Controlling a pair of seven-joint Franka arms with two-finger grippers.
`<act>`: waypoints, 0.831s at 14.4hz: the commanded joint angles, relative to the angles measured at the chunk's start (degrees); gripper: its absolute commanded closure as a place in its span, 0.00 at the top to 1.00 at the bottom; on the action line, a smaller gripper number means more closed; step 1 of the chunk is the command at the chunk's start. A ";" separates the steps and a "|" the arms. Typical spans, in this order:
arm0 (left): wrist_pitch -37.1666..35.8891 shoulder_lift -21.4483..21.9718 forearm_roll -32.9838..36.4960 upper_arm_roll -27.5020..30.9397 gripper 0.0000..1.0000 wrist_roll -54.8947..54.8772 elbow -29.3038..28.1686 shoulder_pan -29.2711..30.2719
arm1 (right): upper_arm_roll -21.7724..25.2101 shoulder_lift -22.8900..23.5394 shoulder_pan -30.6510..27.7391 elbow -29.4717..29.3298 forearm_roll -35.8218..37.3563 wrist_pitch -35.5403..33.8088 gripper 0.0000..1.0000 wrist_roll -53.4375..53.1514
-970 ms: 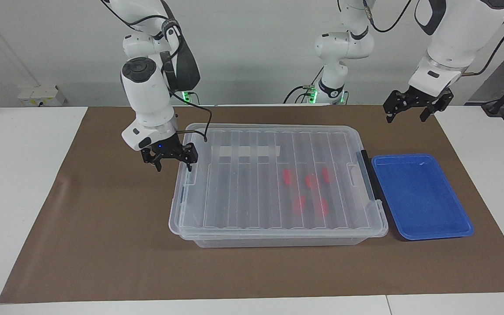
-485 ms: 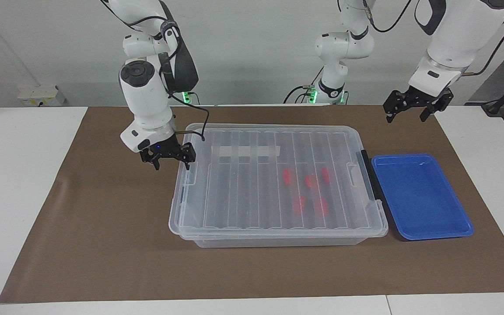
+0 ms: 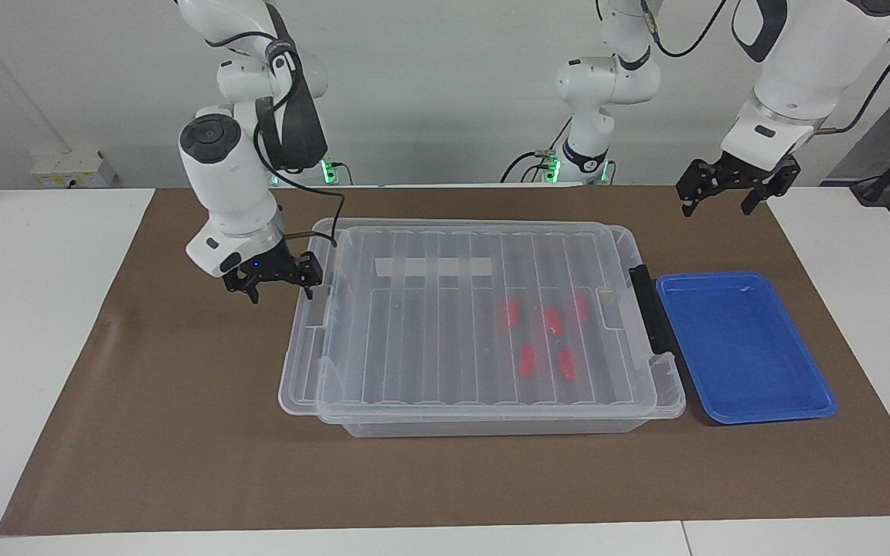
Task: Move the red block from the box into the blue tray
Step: 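Slide the lid open with the right gripper while the left gripper enters the box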
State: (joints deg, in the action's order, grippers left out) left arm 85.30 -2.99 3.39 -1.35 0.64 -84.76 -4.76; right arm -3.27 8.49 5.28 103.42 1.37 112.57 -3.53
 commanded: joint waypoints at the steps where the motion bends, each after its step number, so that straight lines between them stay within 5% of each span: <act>1: 0.48 1.94 0.31 0.03 1.00 -0.46 -2.34 0.62 | -0.42 -1.11 -2.64 0.47 -0.49 -1.38 1.00 8.50; 12: 1.18 2.73 -0.04 -0.50 1.00 3.65 -2.43 -0.86 | -0.33 -1.29 -12.48 0.38 -0.49 -4.90 1.00 31.02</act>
State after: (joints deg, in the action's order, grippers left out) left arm 85.33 -2.01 3.38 -1.91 1.51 -84.82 -4.59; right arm -3.16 8.05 -5.14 103.38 1.37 109.23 23.24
